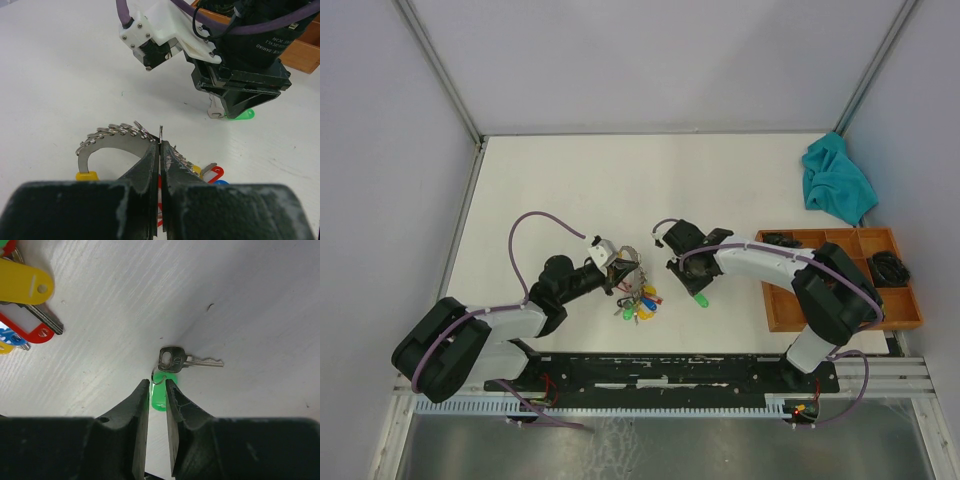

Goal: Put the keys on the keyring

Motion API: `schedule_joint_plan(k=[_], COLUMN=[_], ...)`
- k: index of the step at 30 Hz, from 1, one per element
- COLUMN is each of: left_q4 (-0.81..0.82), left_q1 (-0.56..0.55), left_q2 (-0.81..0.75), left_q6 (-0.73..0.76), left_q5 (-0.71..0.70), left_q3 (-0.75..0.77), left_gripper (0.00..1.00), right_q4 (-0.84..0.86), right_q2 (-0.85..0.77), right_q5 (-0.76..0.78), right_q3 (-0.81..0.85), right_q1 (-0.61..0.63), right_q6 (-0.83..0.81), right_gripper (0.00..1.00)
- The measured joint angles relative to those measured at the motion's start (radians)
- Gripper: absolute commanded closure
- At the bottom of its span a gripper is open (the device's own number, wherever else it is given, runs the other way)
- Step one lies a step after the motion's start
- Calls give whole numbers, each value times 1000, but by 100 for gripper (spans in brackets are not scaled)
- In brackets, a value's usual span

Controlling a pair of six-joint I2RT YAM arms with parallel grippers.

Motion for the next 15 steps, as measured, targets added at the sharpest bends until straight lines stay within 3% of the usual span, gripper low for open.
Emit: schedule_joint_plan(k=[15], left_q4=[-7], left_q1=[0], left_q2=[0], left_q6=[0], left_q5=[0], left_q3=[0], left_gripper=[97], right_q4=[-6], right_q2=[21], right_q5=[61], right_q3=[0], right_q1=[36], right_q6=[15], right_gripper=[78])
